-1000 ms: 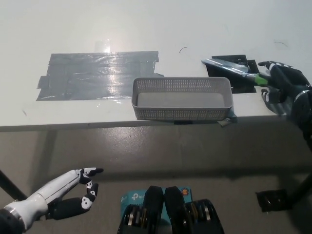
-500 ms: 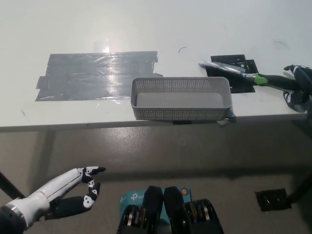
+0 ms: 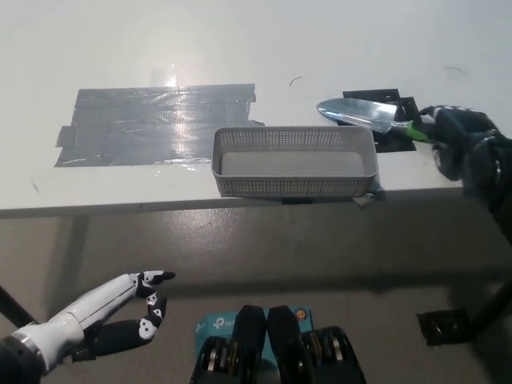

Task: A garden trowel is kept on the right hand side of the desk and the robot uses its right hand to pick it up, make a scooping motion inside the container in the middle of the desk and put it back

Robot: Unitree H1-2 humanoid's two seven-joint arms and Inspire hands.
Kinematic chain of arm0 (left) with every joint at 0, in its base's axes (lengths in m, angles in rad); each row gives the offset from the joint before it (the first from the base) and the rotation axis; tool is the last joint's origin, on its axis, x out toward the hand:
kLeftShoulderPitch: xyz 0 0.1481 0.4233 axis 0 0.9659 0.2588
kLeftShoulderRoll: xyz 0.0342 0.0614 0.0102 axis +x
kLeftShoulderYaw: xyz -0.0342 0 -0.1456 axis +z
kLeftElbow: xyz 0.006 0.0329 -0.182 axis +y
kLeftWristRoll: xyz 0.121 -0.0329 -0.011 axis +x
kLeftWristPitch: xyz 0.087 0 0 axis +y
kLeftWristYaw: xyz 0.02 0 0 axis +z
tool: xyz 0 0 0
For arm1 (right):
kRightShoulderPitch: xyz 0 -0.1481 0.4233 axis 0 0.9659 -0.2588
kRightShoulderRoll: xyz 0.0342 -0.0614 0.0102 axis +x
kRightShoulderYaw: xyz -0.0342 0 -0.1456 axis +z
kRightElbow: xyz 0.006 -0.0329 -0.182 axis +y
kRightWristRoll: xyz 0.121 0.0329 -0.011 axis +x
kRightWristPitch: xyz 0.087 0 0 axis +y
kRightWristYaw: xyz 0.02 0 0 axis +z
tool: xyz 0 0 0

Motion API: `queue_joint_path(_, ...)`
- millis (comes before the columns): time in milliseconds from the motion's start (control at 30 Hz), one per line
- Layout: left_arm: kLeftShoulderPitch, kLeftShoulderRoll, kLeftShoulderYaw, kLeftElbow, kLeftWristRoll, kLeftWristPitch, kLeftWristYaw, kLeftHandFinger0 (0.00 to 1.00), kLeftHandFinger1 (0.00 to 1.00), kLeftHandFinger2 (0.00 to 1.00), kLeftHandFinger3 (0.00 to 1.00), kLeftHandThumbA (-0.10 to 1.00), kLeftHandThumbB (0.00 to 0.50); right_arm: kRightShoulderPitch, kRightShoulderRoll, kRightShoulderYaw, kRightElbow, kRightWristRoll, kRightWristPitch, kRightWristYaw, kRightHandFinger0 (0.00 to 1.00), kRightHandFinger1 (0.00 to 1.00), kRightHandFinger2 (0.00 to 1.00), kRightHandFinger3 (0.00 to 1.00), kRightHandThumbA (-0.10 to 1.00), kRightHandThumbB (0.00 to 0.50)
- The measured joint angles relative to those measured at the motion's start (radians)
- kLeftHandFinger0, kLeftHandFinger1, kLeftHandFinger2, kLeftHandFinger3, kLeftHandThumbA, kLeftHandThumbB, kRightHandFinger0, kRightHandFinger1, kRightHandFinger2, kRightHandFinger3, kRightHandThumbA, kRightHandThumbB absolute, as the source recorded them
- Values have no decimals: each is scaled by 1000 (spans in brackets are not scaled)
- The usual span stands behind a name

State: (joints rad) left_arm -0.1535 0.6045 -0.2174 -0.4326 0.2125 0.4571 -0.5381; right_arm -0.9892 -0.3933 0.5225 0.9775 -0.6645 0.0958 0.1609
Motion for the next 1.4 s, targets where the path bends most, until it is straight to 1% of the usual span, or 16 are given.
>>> queue_joint_path(133,-5,0,3,-1,0,0,-1,1000,1000,1000,1000,1000,292,-29,10,15,0,-6,-10,13,1000,1000,1000,1000,550,500)
queue_joint_path(167,-6,0,4,-3,0,0,-3,1000,1000,1000,1000,1000,280,-37,10,19,3,-7,-14,16,1000,1000,1000,1000,483,484)
queue_joint_path(300,-12,0,6,-11,0,0,-12,1000,1000,1000,1000,1000,289,-62,9,25,31,-9,-13,39,1000,1000,1000,1000,447,451)
queue_joint_path(467,-21,0,6,-12,1,0,-19,1000,1000,1000,1000,1000,298,-67,9,36,73,-13,11,86,1000,1000,1000,1000,507,442)
queue_joint_path(533,-25,0,7,-12,1,0,-24,1000,1000,1000,1000,1000,268,-69,9,47,94,-16,23,106,1000,1000,1000,1000,526,412)
queue_joint_path(733,-39,0,9,-12,1,0,-35,1000,1000,1000,1000,1000,268,-102,12,77,135,-21,52,182,1000,1000,1000,1000,537,461)
queue_joint_path(867,-39,-1,12,-14,1,0,-39,1000,1000,1000,1000,1000,225,-120,15,81,153,-19,58,227,1000,1000,1000,1000,554,478)
queue_joint_path(967,-39,-1,15,-16,0,0,-45,1000,1000,1000,1000,1000,242,-129,21,87,163,-20,60,243,1000,1000,1000,1000,551,486)
queue_joint_path(1100,-40,-1,16,-17,0,0,-47,1000,1000,1000,1000,1000,242,-141,29,91,177,-19,61,255,1000,1000,1000,1000,395,302)
queue_joint_path(1133,-41,-1,18,-17,-2,0,-47,1000,1000,1000,1000,1000,248,-146,32,93,183,-20,61,256,927,1000,1000,1000,357,252)
queue_joint_path(1167,-42,-1,18,-17,-2,0,-48,1000,1000,1000,1000,1000,249,-148,34,96,186,-21,62,256,699,890,1000,1000,305,248)
queue_joint_path(1233,-45,-1,19,-17,-2,0,-49,1000,1000,1000,1000,1000,249,-151,36,110,190,-26,66,254,643,811,1000,1000,302,238)
queue_joint_path(1300,-51,-1,20,-17,-2,0,-49,1000,1000,1000,1000,1000,251,-153,39,124,193,-33,69,249,499,659,1000,1000,186,276)
queue_joint_path(1333,-54,-1,20,-17,-2,0,-49,1000,1000,1000,1000,1000,250,-154,39,131,193,-40,70,245,490,654,1000,1000,185,273)
queue_joint_path(1367,-56,-1,20,-17,-2,0,-49,1000,1000,1000,1000,1000,239,-155,39,135,193,-44,71,243,654,849,1000,1000,151,287)
queue_joint_path(1400,-58,-1,20,-17,-2,0,-49,1000,1000,1000,1000,1000,239,-155,40,140,193,-47,71,239,699,891,1000,1000,148,292)
